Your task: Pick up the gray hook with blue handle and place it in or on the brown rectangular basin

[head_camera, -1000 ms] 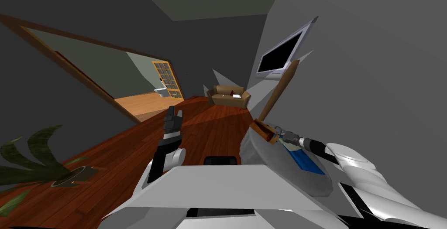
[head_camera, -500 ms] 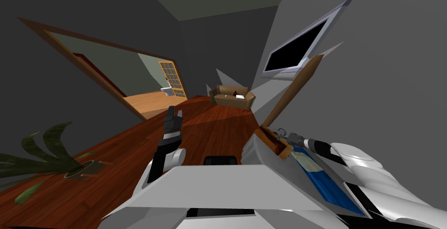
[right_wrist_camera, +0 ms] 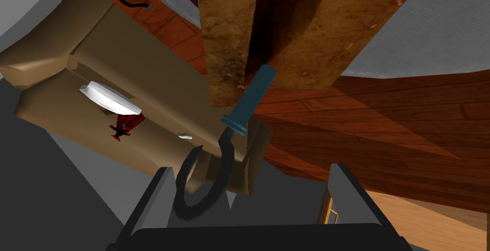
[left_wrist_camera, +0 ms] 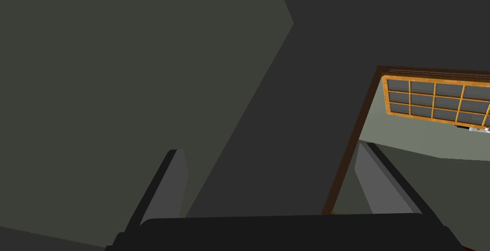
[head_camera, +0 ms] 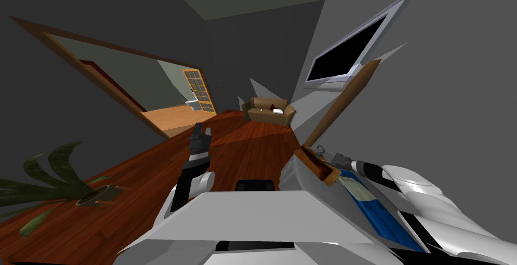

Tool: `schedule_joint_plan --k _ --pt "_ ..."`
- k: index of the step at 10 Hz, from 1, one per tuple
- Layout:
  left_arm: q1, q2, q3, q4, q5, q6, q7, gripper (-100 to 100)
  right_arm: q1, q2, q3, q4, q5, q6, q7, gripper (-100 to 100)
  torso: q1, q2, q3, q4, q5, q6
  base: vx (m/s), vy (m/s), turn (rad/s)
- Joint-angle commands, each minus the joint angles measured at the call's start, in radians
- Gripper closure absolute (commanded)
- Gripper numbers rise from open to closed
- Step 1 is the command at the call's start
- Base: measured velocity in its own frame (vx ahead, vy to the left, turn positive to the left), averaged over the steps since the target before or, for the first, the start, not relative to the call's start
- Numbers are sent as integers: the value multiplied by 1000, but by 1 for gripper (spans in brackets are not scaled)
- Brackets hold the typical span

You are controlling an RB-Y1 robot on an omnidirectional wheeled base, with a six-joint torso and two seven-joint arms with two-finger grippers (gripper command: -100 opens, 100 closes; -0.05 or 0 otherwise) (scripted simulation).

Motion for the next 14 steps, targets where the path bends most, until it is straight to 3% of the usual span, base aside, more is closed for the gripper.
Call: schedule_joint_plan --k 1,2,4,7,8,9,14 --pt "0 0 0 0 0 0 0 0 0 0 0 0 0 0 0 0 0 0 0 0 0 0 0 0 0" --pt "0 0 0 0 0 0 0 0 -9 -29 -14 -5 11 -27 -27 -100 0 0 0 0 0 0 -15 18 -25" --pt "0 0 0 0 0 0 0 0 -13 -39 -19 -6 15 -36 -35 -100 2 2 1 0 1 0 -22 29 -10" --pt "0 0 0 0 0 0 0 0 -32 -96 -47 -15 36 -89 -89 -100 2 2 1 0 1 0 -19 30 -17" --pt "0 0 0 0 0 0 0 0 -18 -86 -44 -31 31 -73 -87 -100 3 2 1 0 1 0 -8 16 -6" --pt "0 0 0 0 0 0 0 0 -18 -88 -45 -31 32 -78 -92 0 2 1 1 0 0 0 0 0 0" --pt "0 0 0 0 0 0 0 0 -18 -88 -45 -31 32 -77 -91 0 0 0 0 0 0 0 0 0 0"
